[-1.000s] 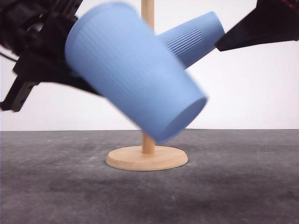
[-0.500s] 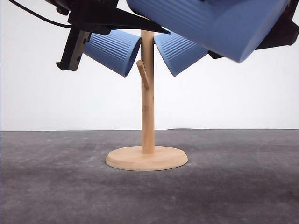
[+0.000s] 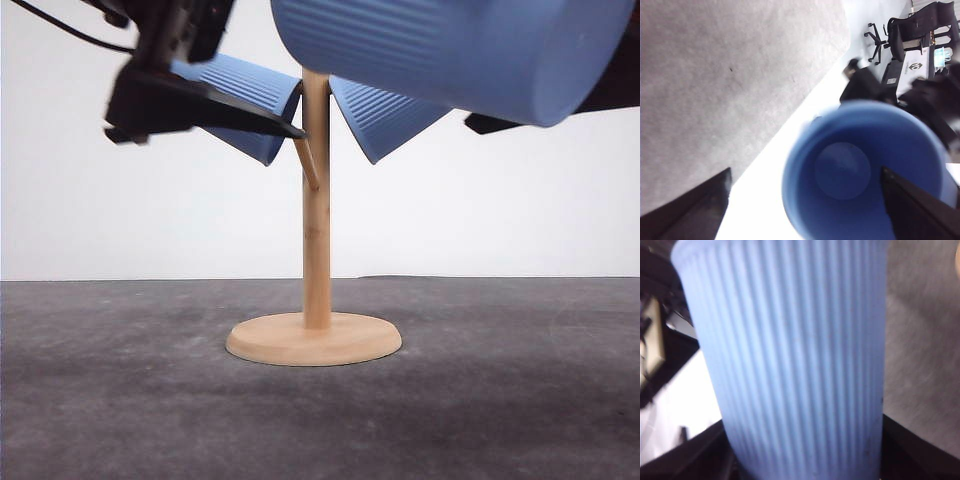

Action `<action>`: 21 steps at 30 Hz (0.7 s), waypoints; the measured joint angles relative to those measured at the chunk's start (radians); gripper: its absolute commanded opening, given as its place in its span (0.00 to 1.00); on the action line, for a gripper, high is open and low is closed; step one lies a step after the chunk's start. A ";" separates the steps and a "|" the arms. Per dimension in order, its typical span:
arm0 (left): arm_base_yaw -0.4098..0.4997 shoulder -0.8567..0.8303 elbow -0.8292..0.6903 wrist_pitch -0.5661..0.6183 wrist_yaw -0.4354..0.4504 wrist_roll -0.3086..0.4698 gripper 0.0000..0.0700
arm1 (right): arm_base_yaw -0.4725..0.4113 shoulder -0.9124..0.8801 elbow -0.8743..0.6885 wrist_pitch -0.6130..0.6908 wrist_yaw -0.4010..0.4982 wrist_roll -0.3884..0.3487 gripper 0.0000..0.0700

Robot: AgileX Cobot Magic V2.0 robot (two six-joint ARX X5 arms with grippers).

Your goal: Place three cups

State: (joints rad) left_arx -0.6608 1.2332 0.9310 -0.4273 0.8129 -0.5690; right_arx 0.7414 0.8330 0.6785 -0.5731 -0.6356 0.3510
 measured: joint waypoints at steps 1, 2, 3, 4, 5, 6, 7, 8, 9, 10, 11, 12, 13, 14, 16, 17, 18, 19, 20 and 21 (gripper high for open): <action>0.013 -0.022 0.000 -0.021 -0.008 0.016 0.85 | 0.000 0.000 0.000 0.000 -0.006 0.042 0.59; 0.028 -0.047 0.000 -0.046 -0.022 0.034 0.85 | 0.000 0.000 0.000 0.000 -0.012 0.087 0.59; 0.043 -0.070 0.000 -0.071 -0.037 0.051 0.85 | 0.000 0.000 0.000 0.000 -0.014 0.126 0.59; 0.060 -0.096 0.000 -0.100 -0.056 0.069 0.85 | 0.000 0.000 0.000 0.001 -0.016 0.168 0.59; 0.080 -0.127 0.000 -0.134 -0.081 0.090 0.85 | 0.000 0.000 0.000 0.003 -0.016 0.214 0.59; 0.098 -0.155 0.000 -0.162 -0.104 0.108 0.85 | 0.000 0.000 0.000 0.011 -0.016 0.256 0.59; 0.117 -0.185 0.000 -0.188 -0.128 0.127 0.85 | -0.001 0.002 0.000 0.024 -0.016 0.301 0.59; 0.136 -0.217 0.000 -0.213 -0.156 0.146 0.85 | -0.002 0.006 0.000 0.044 -0.018 0.350 0.59; 0.153 -0.247 0.000 -0.229 -0.179 0.162 0.85 | -0.003 0.013 0.000 0.066 -0.022 0.399 0.59; 0.170 -0.278 0.000 -0.244 -0.201 0.178 0.85 | -0.006 0.024 0.000 0.090 -0.032 0.452 0.59; 0.187 -0.309 0.000 -0.257 -0.222 0.194 0.85 | -0.010 0.038 0.000 0.115 -0.049 0.511 0.59; 0.201 -0.336 0.000 -0.265 -0.237 0.206 0.85 | -0.015 0.056 0.000 0.142 -0.074 0.567 0.59; 0.214 -0.362 0.000 -0.272 -0.248 0.216 0.85 | -0.019 0.077 0.000 0.175 -0.104 0.626 0.59; 0.229 -0.388 0.000 -0.278 -0.254 0.222 0.85 | -0.023 0.104 0.000 0.218 -0.140 0.691 0.59; 0.253 -0.427 0.000 -0.285 -0.258 0.232 0.85 | -0.027 0.152 0.000 0.302 -0.200 0.804 0.59; 0.264 -0.446 0.000 -0.289 -0.258 0.236 0.85 | -0.029 0.179 0.000 0.354 -0.232 0.863 0.59; 0.273 -0.460 0.000 -0.295 -0.258 0.237 0.85 | -0.029 0.209 0.000 0.414 -0.247 0.920 0.59; 0.281 -0.473 0.000 -0.303 -0.258 0.239 0.85 | -0.028 0.237 0.000 0.473 -0.254 0.973 0.59; 0.288 -0.485 0.000 -0.313 -0.258 0.240 0.85 | -0.029 0.264 0.000 0.529 -0.254 1.025 0.59; 0.294 -0.494 0.000 -0.322 -0.258 0.240 0.85 | -0.030 0.289 0.000 0.588 -0.252 1.079 0.59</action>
State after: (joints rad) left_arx -0.3672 0.7394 0.9310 -0.7490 0.5549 -0.3290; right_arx 0.7113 1.1220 0.6781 0.0151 -0.8881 1.4304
